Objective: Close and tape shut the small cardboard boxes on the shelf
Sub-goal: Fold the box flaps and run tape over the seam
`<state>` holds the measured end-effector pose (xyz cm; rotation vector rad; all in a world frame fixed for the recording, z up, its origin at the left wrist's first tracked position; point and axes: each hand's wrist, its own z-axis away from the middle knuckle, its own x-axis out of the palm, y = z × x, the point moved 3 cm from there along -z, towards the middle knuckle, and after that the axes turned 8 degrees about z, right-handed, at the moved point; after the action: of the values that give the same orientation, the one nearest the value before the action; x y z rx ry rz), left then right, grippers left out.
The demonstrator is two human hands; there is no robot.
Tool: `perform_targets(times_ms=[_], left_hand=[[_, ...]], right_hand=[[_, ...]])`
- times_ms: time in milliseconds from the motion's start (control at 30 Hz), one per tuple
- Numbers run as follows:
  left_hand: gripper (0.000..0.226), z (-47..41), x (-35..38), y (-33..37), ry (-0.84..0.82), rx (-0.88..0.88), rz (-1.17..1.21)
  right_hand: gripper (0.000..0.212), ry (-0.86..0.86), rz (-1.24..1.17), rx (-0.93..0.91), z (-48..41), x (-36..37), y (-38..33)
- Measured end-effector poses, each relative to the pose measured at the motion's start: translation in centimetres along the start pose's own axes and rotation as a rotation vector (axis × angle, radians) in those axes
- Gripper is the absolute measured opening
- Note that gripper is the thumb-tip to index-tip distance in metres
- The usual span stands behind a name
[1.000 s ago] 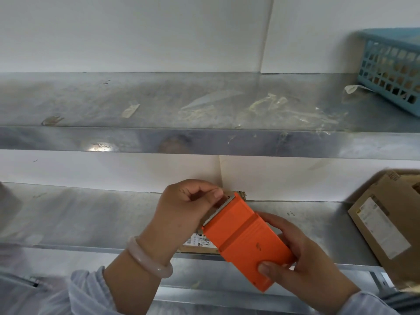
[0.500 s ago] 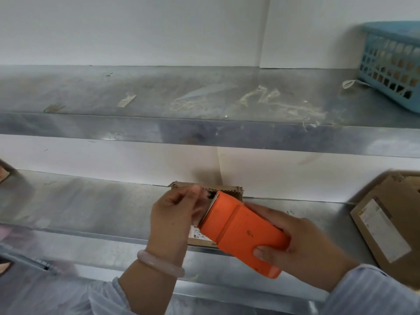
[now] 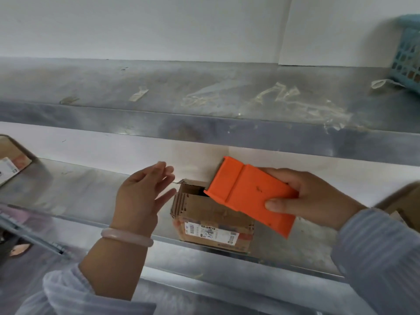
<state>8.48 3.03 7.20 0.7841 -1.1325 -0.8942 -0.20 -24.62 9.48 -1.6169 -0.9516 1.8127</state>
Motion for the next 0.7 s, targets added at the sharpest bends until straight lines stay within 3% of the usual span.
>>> perform_targets(times_ms=[167, 367, 700], left_hand=[[0.014, -2.5, -1.8, 0.4, -0.024, -0.088, 0.062], [0.015, -4.4, -3.3, -1.4, -0.040, -0.237, 0.156], [0.013, -7.4, -4.4, -1.1, -0.087, -0.278, 0.120]], right_hand=[[0.058, -0.064, 0.123, 0.056, -3.8, -0.2, -1.6], [0.058, -0.132, 0.072, 0.147, -5.3, 0.7, -1.7], [0.061, -0.165, 0.040, 0.285, -7.2, 3.6, -0.3]])
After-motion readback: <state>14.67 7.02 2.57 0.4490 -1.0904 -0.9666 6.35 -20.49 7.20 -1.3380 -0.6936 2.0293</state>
